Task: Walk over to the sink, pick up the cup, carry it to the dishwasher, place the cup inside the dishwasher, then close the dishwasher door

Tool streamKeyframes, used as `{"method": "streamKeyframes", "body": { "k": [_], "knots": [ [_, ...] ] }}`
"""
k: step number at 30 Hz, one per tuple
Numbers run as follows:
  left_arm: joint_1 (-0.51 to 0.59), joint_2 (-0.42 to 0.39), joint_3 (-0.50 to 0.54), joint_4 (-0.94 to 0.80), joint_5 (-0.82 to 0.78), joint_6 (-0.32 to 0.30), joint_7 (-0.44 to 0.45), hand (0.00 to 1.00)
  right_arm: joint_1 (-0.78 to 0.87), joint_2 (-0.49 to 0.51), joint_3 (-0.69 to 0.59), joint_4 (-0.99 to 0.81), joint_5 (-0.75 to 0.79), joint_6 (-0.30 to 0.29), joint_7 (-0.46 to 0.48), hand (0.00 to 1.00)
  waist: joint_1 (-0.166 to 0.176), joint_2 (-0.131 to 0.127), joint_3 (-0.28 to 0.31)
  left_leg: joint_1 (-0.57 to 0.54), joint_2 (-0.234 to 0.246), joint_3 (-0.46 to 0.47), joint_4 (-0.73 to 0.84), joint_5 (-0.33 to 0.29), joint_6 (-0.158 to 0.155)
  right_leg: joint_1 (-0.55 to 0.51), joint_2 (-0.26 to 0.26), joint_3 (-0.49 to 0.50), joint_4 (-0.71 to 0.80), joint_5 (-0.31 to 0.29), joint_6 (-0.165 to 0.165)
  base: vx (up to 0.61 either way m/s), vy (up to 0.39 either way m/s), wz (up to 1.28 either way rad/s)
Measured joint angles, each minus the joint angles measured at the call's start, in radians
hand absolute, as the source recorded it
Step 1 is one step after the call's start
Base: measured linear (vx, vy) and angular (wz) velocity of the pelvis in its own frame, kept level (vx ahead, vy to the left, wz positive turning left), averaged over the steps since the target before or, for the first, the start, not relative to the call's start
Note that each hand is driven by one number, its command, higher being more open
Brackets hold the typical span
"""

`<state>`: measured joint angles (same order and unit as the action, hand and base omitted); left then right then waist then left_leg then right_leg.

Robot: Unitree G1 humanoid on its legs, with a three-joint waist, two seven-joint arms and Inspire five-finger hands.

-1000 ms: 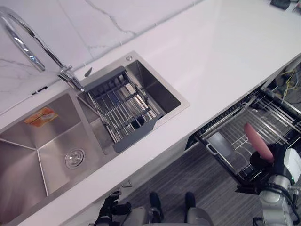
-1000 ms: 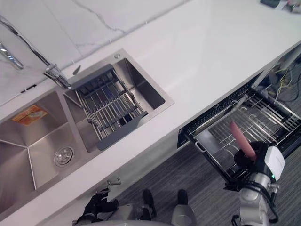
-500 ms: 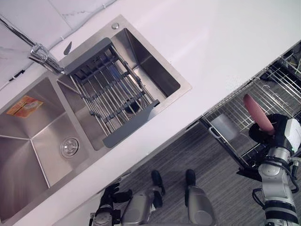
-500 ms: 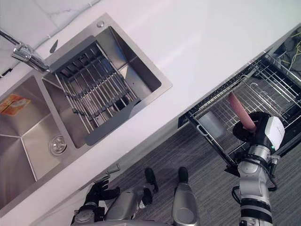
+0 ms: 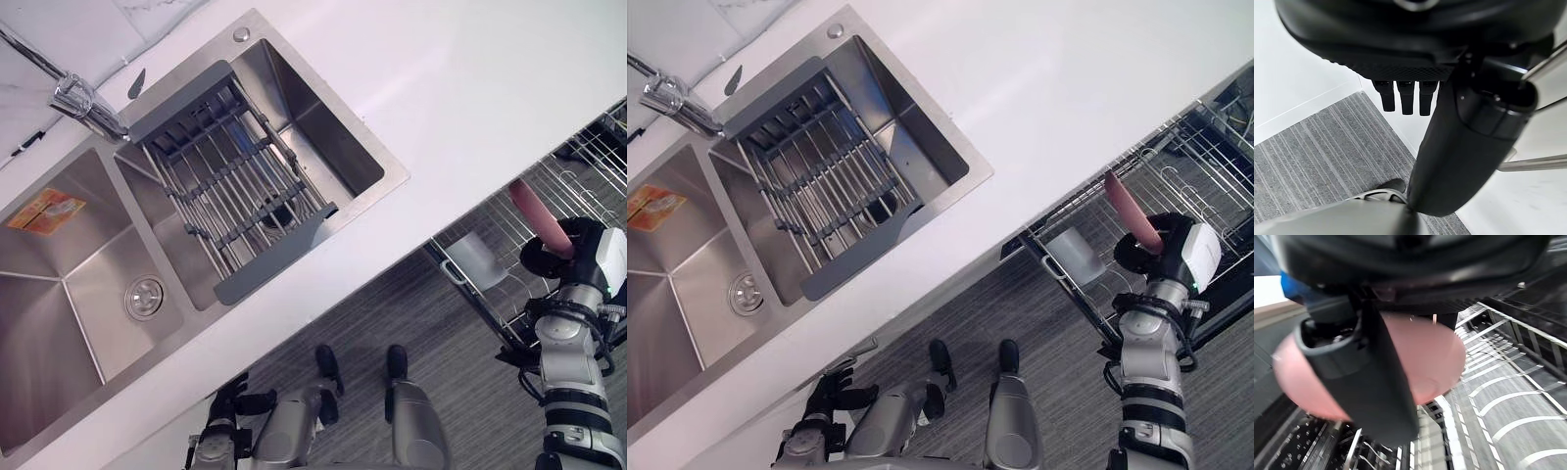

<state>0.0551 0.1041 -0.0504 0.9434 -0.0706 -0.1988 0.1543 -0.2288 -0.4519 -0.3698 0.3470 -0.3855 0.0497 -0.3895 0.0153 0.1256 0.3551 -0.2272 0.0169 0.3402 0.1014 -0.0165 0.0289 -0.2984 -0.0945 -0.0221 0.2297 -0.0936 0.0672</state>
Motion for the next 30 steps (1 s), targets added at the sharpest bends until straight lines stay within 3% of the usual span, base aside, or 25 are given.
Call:
{"method": "streamKeyframes", "body": {
  "k": [15,26,30],
  "knots": [
    [-0.043,-0.046,0.025,-0.031,-0.040,-0.002,0.025,0.90,0.061,0.045,-0.039,-0.223,-0.001,0.013,-0.028,0.90,0.008,-0.011,0.042,-0.003,-0.002,-0.009,-0.003,0.001,0.001,0.001,-0.003,-0.005,-0.004,0.000,0.000,0.00,0.001,0.01],
    [-0.054,-0.048,0.031,-0.036,-0.039,0.006,0.025,0.90,0.214,0.201,-0.082,-0.477,0.005,0.009,-0.070,0.90,0.013,-0.022,0.049,-0.002,-0.001,-0.013,0.000,0.001,0.001,0.008,-0.002,-0.010,-0.007,0.000,0.000,0.00,0.000,0.01],
    [-0.055,-0.050,0.049,-0.042,-0.038,0.011,0.024,0.90,0.306,0.286,-0.103,-0.478,0.123,-0.023,-0.070,0.90,0.013,-0.039,0.050,0.008,0.002,-0.025,0.006,-0.002,0.001,0.034,-0.001,-0.023,-0.020,0.000,0.000,0.00,-0.004,0.08]
  ]
}}
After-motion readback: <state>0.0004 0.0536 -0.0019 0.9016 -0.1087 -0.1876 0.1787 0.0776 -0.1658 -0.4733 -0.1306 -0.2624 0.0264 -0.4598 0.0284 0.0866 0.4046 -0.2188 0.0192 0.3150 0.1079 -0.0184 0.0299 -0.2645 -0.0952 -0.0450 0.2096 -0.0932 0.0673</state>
